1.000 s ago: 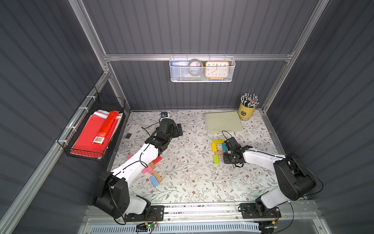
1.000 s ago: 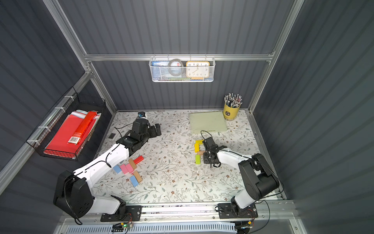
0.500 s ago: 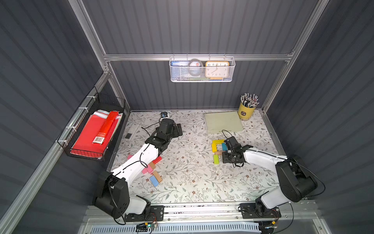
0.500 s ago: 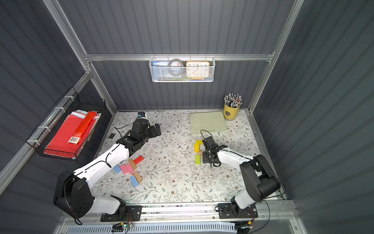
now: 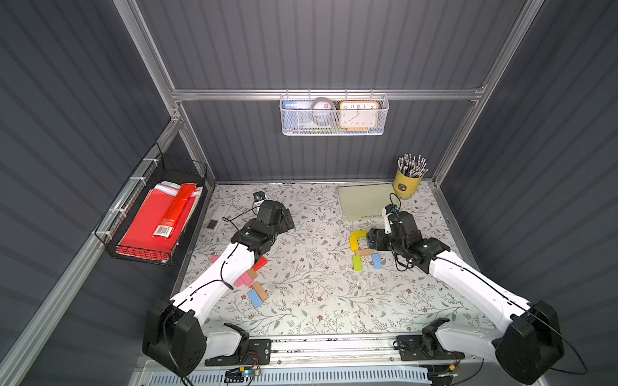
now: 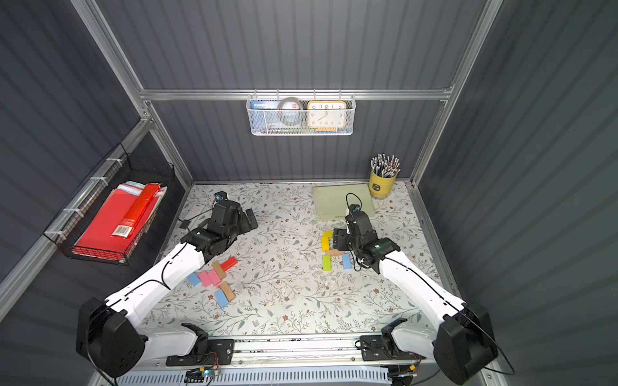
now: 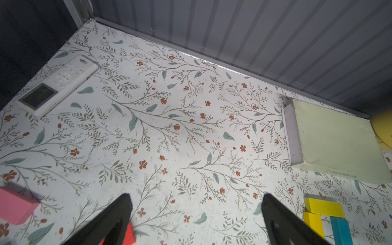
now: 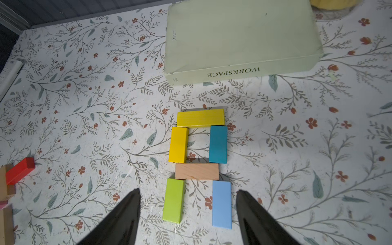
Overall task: Assemble the number 8 with building blocks
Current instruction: Pick up the building block from the center of the board.
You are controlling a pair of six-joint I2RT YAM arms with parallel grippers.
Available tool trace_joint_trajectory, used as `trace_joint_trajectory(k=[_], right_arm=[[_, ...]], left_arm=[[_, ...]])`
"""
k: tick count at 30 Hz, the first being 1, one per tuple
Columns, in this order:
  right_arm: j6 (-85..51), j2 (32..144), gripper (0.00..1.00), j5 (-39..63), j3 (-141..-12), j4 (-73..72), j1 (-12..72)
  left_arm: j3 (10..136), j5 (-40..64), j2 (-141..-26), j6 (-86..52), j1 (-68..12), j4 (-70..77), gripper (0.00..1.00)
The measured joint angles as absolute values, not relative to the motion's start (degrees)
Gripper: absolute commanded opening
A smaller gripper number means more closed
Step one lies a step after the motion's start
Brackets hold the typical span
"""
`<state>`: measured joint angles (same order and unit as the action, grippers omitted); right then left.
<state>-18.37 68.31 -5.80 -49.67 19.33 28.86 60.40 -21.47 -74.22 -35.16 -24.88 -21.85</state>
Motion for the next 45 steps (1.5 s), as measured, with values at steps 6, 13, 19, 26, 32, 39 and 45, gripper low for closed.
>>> trace_joint_trajectory(k=[6,13,19,26,32,39,45], right_arm=[[-17.96,67.42,0.76,-4.97,-47.99,16.14,28.86],[-17.54,67.90,0.76,-2.63,-45.89,13.17,28.86],[-17.45,67.85,0.76,-1.61,-43.00,11.42,28.86],[-17.32,67.40,0.76,-1.30,-40.93,9.74,28.86],[-17.32,67.40,0.76,-1.21,-40.49,9.15,28.86],[-17.32,67.42,0.76,-0.51,-40.49,8.16,28.86],[-17.32,67.42,0.76,-0.14,-40.47,8.14,28.86]], left_arm=[[58.22,-19.18,-73.97,-39.57,-19.27,-28.23,0.99],[49.84,-11.88,-74.15,-42.44,-6.11,-30.46,0.93],[47.05,-7.25,-77.17,-43.99,-3.01,-30.37,0.87],[47.05,-5.61,-80.49,-44.88,-3.29,-28.67,0.79],[47.48,-4.62,-81.30,-50.39,-7.18,-29.04,0.84],[47.99,-1.37,-77.87,-63.86,-9.82,-29.28,0.86],[51.68,1.61,-81.69,-70.94,-9.82,-31.03,0.81]])
